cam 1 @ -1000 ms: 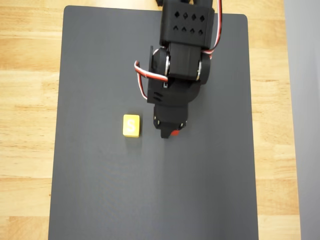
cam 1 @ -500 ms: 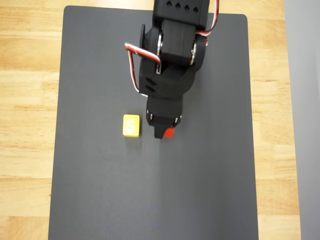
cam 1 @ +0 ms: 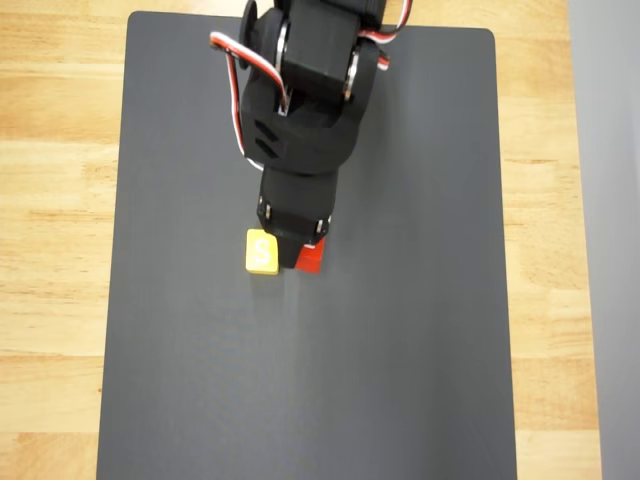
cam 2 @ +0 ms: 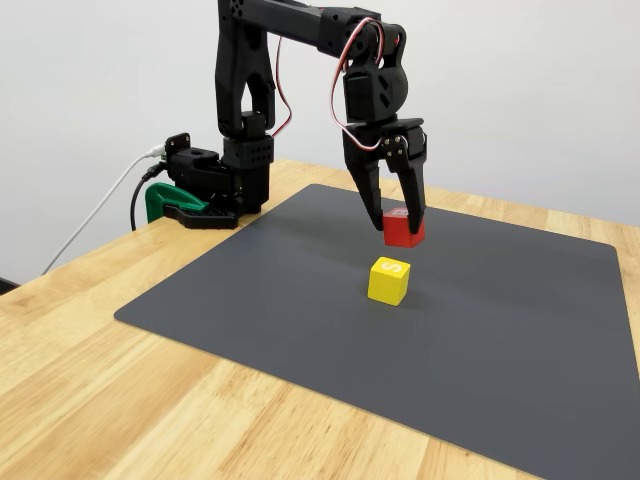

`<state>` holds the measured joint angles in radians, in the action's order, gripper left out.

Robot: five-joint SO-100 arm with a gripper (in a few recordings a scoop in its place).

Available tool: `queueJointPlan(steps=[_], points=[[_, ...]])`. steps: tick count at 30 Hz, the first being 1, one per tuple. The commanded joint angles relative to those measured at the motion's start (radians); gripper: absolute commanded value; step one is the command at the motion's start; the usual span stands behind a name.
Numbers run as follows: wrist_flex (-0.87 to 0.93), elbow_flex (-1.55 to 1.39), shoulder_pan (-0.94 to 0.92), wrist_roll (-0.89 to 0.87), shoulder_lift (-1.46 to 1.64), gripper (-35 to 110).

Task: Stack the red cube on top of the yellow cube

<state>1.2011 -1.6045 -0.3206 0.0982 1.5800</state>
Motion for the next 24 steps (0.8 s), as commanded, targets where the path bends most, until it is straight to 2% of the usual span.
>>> queueJointPlan(steps=[1,24], points=[[0.017,0.009,-0.038,0.029,0.063,0],[-0.014,0.014,-0.176,0.040,0.077,0]])
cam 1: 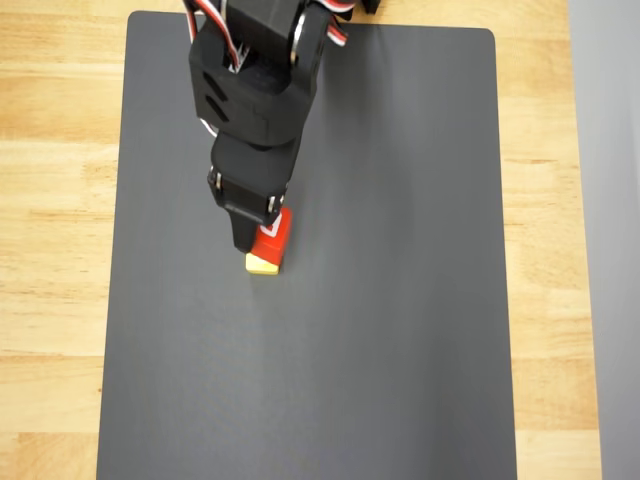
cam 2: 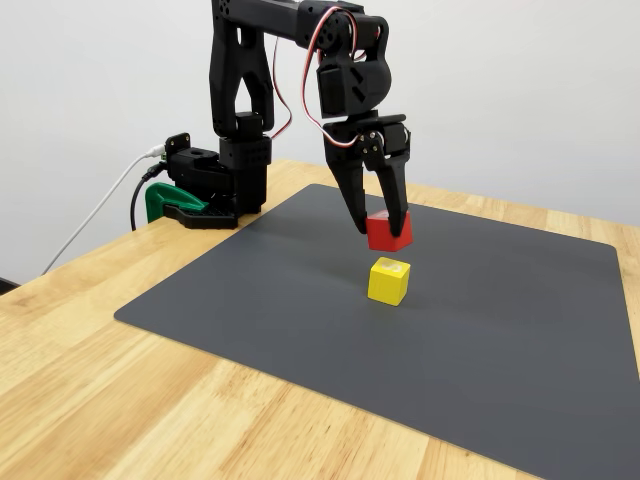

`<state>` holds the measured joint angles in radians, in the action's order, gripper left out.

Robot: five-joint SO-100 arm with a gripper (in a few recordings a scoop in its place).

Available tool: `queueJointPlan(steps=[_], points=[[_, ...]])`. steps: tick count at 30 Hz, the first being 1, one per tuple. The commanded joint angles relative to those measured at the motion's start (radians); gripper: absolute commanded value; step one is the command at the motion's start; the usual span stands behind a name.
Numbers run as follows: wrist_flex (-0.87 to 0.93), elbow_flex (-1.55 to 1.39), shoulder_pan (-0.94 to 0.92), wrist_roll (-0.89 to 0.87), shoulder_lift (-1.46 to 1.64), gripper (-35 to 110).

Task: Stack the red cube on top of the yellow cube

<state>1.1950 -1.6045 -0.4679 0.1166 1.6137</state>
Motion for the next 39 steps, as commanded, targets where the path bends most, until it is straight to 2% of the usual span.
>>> queueJointPlan(steps=[1,39], points=[[-0.012,0.014,-0.035,0.021,0.040,0],[-0.064,0.064,-0.051,0.014,-0.074,2]])
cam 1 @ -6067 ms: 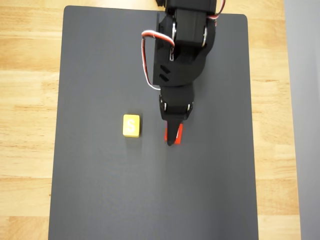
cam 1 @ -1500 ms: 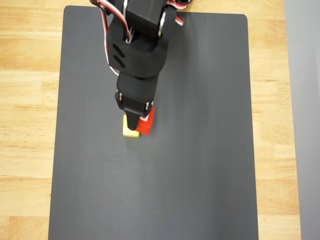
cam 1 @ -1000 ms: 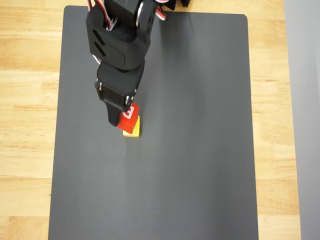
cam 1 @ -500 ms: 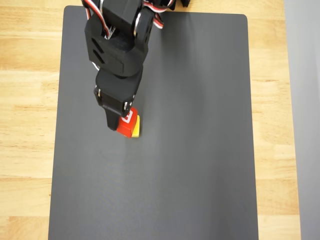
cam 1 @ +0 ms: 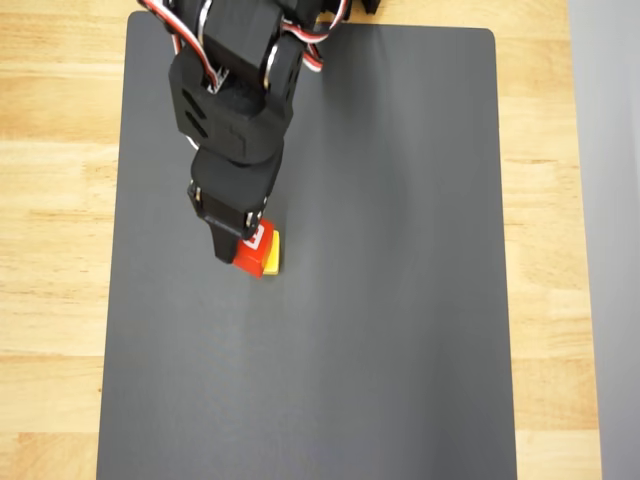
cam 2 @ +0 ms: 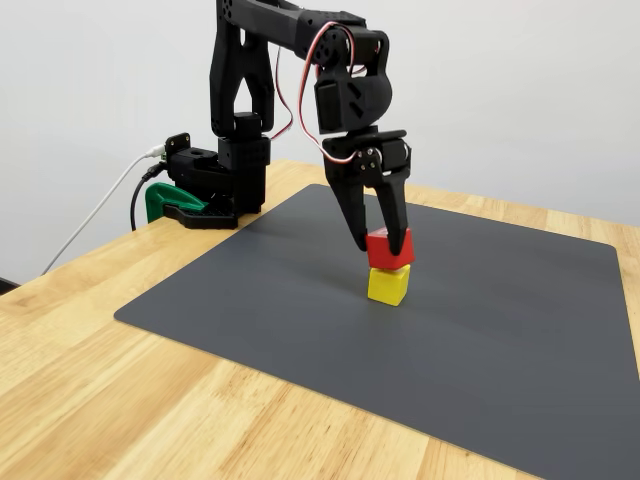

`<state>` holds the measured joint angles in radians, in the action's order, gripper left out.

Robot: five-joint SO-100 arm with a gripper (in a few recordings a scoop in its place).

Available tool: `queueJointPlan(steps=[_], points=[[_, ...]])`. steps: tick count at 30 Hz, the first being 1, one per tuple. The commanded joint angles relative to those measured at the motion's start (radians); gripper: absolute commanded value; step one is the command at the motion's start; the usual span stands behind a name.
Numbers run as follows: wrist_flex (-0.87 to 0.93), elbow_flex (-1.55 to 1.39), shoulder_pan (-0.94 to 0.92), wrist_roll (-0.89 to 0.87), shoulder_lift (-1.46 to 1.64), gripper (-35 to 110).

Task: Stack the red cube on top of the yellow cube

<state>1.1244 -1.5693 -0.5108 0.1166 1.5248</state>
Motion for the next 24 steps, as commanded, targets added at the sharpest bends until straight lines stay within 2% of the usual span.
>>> queueJointPlan(steps=[1,7,12,18,24], points=[[0.006,0.029,-0.006,0.014,0.014,2],[0.008,0.029,0.000,0.009,0.006,12],[0.008,0.029,0.006,0.003,0.005,28],[0.017,0.029,0.020,0.002,0.005,37],[0.023,0.023,0.035,-0.005,0.011,37]])
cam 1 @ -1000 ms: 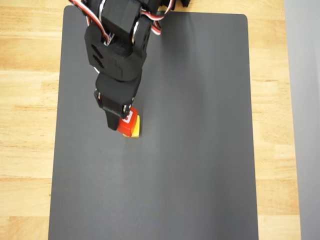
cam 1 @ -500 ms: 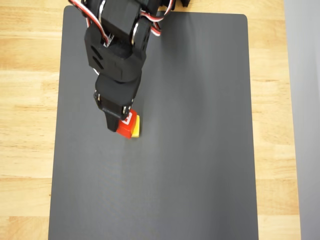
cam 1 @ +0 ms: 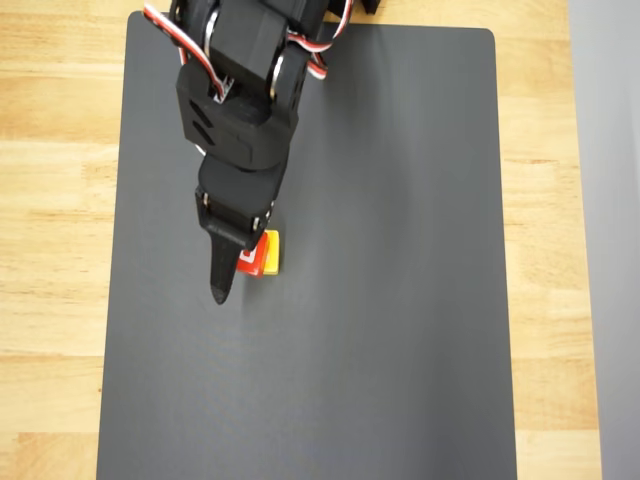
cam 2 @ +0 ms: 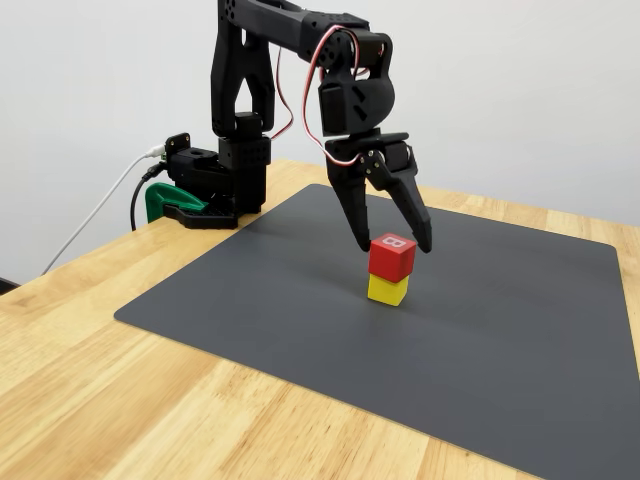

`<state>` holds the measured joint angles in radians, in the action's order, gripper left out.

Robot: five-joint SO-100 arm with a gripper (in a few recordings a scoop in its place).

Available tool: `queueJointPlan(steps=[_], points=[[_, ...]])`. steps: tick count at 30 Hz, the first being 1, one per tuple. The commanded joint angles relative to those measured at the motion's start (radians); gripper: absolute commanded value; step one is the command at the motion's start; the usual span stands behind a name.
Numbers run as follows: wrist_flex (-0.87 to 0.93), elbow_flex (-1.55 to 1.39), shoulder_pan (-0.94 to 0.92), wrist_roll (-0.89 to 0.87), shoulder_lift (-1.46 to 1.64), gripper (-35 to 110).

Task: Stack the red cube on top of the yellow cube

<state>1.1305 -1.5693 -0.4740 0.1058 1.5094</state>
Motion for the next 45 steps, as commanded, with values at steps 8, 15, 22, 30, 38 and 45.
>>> queueJointPlan(steps=[8,15,22,30,38,45], points=[[0.064,0.018,0.054,0.028,0.060,47],[0.092,0.006,0.120,0.040,0.046,49],[0.101,-0.003,0.150,0.046,0.026,49],[0.051,-0.083,0.201,0.048,0.028,49],[-0.123,-0.316,0.239,0.020,0.265,39],[-0.337,-0.531,0.276,0.037,0.491,39]])
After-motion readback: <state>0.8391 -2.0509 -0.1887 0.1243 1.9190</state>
